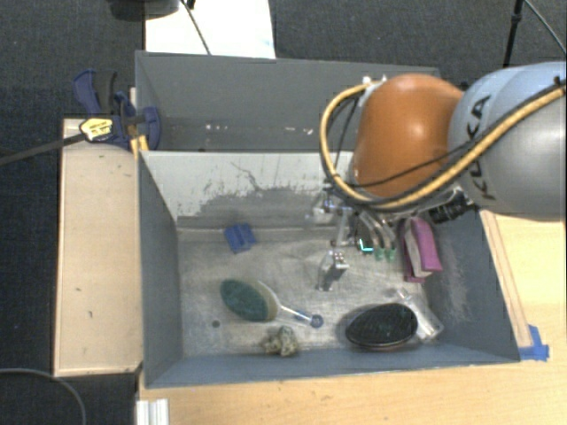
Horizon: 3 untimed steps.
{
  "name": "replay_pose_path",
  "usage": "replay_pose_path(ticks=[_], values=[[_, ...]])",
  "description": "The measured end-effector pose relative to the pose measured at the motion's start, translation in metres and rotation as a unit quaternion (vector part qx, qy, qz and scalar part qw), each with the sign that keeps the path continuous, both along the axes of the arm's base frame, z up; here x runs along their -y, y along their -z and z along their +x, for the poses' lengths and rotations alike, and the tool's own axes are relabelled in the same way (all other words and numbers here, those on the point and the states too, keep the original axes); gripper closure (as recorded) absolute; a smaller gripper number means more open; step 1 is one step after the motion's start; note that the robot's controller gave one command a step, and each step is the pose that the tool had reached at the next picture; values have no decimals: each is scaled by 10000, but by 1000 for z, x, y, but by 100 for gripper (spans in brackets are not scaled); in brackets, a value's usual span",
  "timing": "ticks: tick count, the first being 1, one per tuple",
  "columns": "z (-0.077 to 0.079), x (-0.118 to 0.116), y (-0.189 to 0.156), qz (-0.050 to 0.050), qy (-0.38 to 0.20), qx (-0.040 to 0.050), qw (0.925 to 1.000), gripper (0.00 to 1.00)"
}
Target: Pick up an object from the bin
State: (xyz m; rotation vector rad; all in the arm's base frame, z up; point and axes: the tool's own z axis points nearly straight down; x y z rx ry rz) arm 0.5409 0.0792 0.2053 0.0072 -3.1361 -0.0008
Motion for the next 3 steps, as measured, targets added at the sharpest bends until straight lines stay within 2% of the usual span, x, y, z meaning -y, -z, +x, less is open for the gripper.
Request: replay_pose_path(ticks=[1, 2, 3], values=[[-27, -93, 135, 9, 1233, 32, 9924, 0], [-25, -92, 132, 22, 1255, 66, 9921, 100], [-28, -77, 6, 13, 1257, 68, 9920, 100]])
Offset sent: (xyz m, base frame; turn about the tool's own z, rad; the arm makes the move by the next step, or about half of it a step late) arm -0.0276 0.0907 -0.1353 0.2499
